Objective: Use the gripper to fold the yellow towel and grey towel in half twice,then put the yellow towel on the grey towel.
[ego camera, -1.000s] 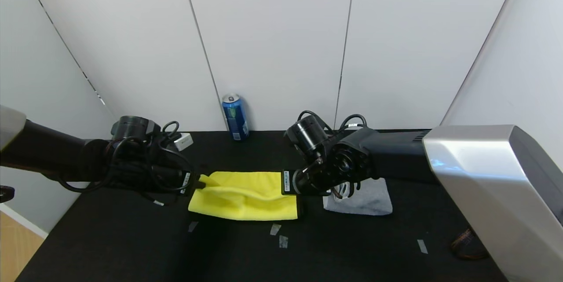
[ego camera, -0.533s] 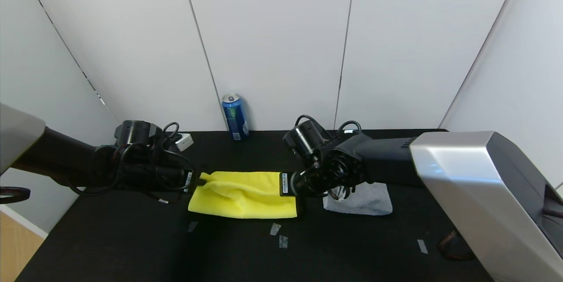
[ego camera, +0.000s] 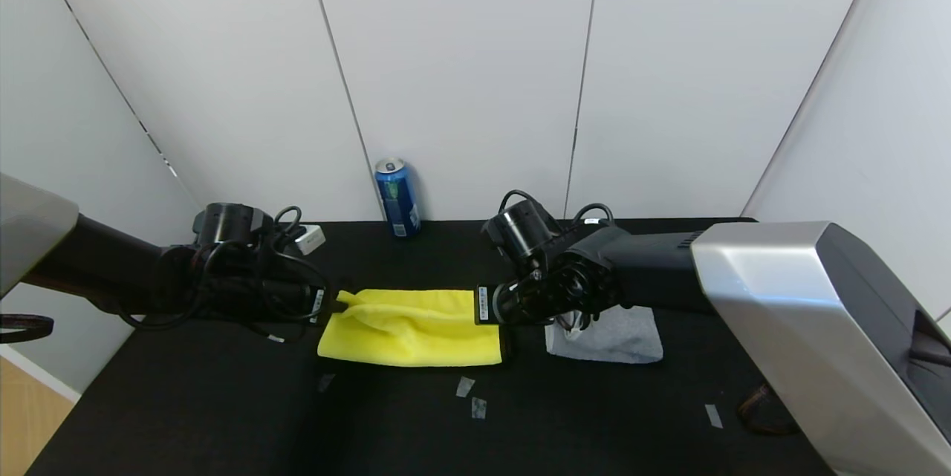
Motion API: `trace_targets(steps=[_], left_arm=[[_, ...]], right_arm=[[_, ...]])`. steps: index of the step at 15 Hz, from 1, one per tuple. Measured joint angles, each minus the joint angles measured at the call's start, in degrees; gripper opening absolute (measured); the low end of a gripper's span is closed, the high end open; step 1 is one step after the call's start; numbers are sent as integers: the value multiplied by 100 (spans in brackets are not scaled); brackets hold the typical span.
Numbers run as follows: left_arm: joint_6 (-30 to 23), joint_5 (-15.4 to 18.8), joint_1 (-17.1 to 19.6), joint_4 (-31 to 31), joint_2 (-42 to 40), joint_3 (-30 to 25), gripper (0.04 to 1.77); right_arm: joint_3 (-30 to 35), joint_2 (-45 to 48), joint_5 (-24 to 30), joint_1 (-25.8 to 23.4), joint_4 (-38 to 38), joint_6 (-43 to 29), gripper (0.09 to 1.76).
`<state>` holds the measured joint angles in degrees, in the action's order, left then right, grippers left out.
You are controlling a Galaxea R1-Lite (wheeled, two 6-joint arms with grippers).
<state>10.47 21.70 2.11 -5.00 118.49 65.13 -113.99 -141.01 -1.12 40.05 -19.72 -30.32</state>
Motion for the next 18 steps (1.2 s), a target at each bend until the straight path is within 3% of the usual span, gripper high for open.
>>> trace_targets(steps=[2,4,7,12,18], left_arm=[[12,20,-2,0,0,2,13],[23,44,1,0,0,2,49],[30,61,4,-9,2,-4,87],[0,27,161,-9,-38,96,127],[6,83,475,24,-374,226,151]], right_arm=[[0,-9,-2,-46,13,43,52],[0,-11,-22,-89,115,49,80],[0,-12,-213,-129,177,46,109],[7,33,-361,-140,119,38,138],[84,55,-468,-88,18,0,155]])
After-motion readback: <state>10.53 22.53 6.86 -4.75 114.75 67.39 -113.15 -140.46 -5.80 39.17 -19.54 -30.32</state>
